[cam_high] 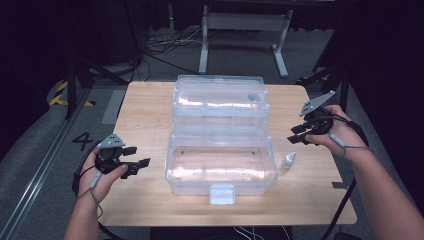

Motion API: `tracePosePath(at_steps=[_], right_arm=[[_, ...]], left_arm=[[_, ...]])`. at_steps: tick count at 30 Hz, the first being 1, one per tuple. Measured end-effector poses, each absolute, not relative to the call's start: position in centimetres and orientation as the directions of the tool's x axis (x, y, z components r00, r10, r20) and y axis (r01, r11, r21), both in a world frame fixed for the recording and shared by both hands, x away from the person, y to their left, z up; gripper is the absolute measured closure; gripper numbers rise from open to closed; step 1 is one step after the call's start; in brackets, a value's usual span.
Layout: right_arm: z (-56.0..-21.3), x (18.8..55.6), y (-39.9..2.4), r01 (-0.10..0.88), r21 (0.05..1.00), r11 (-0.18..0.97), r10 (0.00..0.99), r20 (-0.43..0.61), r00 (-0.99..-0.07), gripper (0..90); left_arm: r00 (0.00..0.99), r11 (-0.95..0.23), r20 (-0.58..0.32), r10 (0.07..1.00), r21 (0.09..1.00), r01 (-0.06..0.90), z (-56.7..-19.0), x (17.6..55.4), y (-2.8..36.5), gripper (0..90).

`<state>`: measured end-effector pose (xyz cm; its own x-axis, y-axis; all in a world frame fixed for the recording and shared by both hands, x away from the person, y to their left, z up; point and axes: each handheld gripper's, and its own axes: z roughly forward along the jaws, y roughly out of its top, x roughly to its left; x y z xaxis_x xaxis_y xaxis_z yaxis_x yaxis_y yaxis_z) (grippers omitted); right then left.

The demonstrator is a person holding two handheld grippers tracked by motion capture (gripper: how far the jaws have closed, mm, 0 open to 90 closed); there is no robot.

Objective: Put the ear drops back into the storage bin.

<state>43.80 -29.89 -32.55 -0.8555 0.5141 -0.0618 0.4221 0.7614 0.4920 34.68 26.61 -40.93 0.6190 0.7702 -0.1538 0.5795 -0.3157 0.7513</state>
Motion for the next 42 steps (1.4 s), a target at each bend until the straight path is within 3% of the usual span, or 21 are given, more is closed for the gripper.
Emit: tracePosePath(at_steps=[25,42], right_arm=[[-37.0,44.7,-28.7,0.368,0.190,0.910,0.386,-0.067,-0.920,56.7],[-39.2,45.2,-28.3,0.311,0.112,0.944,0.318,-0.054,-0.947,62.7]], left_arm=[[0.599,-0.301,-0.149,0.787,0.754,0.583,-41.1,34.9,26.8,31.3],[0.593,-0.299,-0.156,0.790,0.746,0.595,-41.4,34.6,26.9,31.1]])
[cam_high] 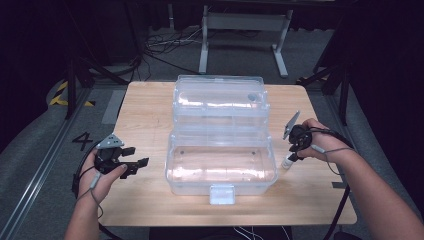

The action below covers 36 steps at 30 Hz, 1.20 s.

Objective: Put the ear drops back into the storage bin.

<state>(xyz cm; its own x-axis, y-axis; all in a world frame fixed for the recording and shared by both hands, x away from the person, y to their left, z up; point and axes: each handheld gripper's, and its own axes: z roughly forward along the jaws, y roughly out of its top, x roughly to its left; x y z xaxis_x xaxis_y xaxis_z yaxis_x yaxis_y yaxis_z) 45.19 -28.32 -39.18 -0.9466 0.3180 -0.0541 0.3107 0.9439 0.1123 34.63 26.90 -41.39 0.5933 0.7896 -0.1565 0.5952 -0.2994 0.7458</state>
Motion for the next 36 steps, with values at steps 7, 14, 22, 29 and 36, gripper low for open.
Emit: tracePosePath(at_steps=[7,14,22,29,36], right_arm=[[-39.7,45.2,-28.2,0.290,0.104,0.951,0.297,-0.057,-0.953,68.3],[-39.9,45.3,-28.1,0.294,0.090,0.952,0.299,-0.057,-0.952,71.3],[-39.1,44.8,-28.1,0.289,0.101,0.952,0.294,-0.049,-0.954,71.4],[-36.7,43.7,-27.8,0.238,0.136,0.962,0.248,-0.059,-0.967,71.4],[-35.1,42.8,-27.3,0.224,0.142,0.964,0.234,-0.058,-0.971,71.4]], left_arm=[[0.591,-0.299,-0.161,0.790,0.741,0.601,-41.5,34.7,26.9,30.9],[0.592,-0.297,-0.163,0.789,0.743,0.600,-41.5,34.7,27.0,30.9],[0.593,-0.294,-0.168,0.787,0.743,0.601,-41.6,35.0,26.9,30.9],[0.597,-0.295,-0.172,0.783,0.744,0.600,-41.6,35.3,26.8,30.9],[0.605,-0.298,-0.171,0.778,0.746,0.595,-41.6,35.7,26.6,30.8]])
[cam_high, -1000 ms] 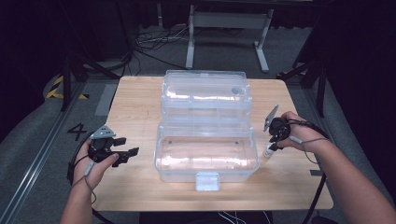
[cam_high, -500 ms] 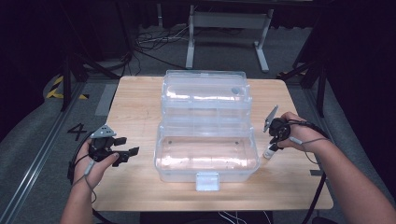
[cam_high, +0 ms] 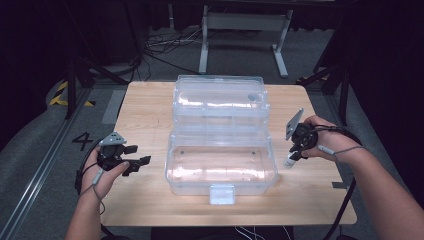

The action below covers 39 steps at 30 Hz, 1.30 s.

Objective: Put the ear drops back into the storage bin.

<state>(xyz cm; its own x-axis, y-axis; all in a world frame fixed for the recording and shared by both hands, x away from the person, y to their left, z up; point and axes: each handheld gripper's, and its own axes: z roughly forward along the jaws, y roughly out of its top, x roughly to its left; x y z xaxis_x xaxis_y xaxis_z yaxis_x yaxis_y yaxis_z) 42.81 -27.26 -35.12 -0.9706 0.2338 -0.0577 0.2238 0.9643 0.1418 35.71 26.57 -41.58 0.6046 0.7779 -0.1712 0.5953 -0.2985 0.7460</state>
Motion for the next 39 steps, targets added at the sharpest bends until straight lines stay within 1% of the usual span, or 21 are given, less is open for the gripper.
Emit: tracePosePath(at_steps=[7,24,34,39], right_arm=[[-34.0,42.5,-27.1,0.204,0.155,0.967,0.216,-0.067,-0.974,71.4],[-30.2,40.5,-25.2,0.152,0.191,0.970,0.171,-0.089,-0.981,71.4],[-28.6,39.4,-24.0,0.109,0.176,0.978,0.130,-0.112,-0.985,71.4],[-28.0,38.9,-23.3,0.104,0.183,0.978,0.128,-0.120,-0.985,71.3]], left_arm=[[0.605,-0.301,-0.171,0.778,0.744,0.597,-41.6,35.8,26.5,30.7],[0.604,-0.302,-0.173,0.778,0.740,0.601,-41.8,35.9,26.3,30.4],[0.605,-0.302,-0.175,0.777,0.740,0.602,-41.8,35.9,26.3,30.1],[0.604,-0.302,-0.176,0.777,0.737,0.604,-41.8,35.9,26.3,30.0]])
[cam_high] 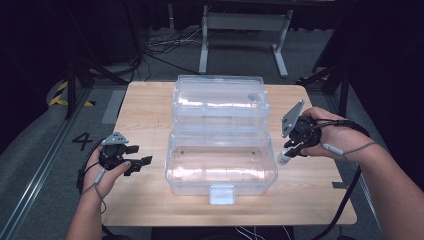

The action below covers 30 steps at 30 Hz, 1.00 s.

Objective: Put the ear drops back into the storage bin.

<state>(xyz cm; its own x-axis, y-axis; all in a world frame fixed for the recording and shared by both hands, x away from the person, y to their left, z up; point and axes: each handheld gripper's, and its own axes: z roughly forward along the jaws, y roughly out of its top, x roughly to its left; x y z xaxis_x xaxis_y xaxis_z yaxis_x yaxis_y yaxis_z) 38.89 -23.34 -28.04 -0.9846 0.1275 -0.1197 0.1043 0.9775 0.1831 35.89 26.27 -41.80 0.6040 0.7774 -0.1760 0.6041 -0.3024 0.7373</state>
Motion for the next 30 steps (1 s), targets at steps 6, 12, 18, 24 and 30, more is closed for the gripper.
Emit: tracePosePath(at_steps=[6,12,18,24,30], right_arm=[[-27.6,38.2,-21.8,0.066,0.190,0.980,0.090,-0.116,-0.989,71.4],[-27.8,38.1,-20.6,0.044,0.195,0.980,0.064,-0.099,-0.993,71.4],[-28.3,38.3,-19.3,0.022,0.202,0.979,0.040,-0.086,-0.995,71.4],[-29.1,38.5,-18.4,0.018,0.201,0.979,0.031,-0.065,-0.997,71.4],[-30.2,38.8,-17.7,0.006,0.186,0.982,0.016,-0.051,-0.999,71.4]], left_arm=[[0.603,-0.302,-0.176,0.778,0.736,0.606,-41.8,35.8,26.2,29.9],[0.604,-0.306,-0.174,0.778,0.735,0.605,-41.8,35.8,26.4,29.8],[0.601,-0.302,-0.176,0.780,0.735,0.607,-41.9,35.9,26.4,29.8],[0.600,-0.300,-0.178,0.780,0.735,0.608,-41.9,35.9,26.4,29.8],[0.604,-0.305,-0.176,0.777,0.735,0.606,-41.9,35.9,26.5,29.7]])
